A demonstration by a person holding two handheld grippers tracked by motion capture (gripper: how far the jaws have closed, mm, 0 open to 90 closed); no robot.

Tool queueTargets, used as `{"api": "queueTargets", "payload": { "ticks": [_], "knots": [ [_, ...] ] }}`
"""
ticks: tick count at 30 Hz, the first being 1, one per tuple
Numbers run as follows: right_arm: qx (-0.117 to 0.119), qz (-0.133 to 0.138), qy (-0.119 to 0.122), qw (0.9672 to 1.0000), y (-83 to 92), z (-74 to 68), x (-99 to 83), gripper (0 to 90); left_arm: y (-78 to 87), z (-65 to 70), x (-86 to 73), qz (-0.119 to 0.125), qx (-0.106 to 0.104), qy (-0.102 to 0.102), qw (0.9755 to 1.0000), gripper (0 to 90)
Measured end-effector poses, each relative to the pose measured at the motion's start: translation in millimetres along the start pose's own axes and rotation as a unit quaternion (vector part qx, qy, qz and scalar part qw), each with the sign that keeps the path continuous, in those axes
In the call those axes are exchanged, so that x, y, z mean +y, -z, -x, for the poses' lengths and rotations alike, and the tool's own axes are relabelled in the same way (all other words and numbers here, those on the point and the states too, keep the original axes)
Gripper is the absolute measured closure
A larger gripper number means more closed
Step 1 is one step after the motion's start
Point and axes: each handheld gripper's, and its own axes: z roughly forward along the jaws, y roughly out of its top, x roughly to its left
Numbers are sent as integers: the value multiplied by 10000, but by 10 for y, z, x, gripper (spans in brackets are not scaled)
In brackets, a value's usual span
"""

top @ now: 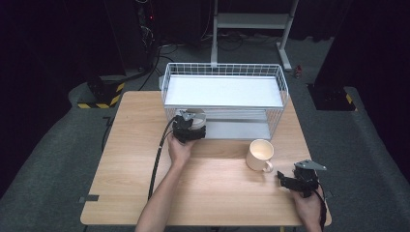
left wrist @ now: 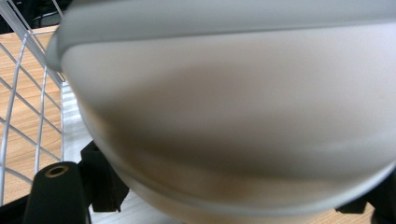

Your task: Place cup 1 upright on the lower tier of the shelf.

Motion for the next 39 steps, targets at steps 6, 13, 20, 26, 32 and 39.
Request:
{"api": "queueTargets", "payload": {
  "ticks": [6,13,20,26,32,39],
  "knots": [
    [-1,0,-1,10000,0,0,0,209,-2,-4,-2,5,-22,6,10000,188],
    [0,1,1,10000,0,0,-1,209,-7,-16,-8,-38,-47,49,10000,172],
    [0,1,2,10000,1,0,-1,209,-17,-27,-30,-97,-98,115,9998,136],
    [0,1,1,10000,1,0,-1,209,16,-35,-38,-85,-145,157,9997,124],
    [0,0,2,10000,1,0,-1,209,55,-41,-60,-74,-191,187,9996,116],
    [0,1,1,10000,0,0,-1,209,110,-38,-134,-120,-236,86,9996,127]
  ]
}}
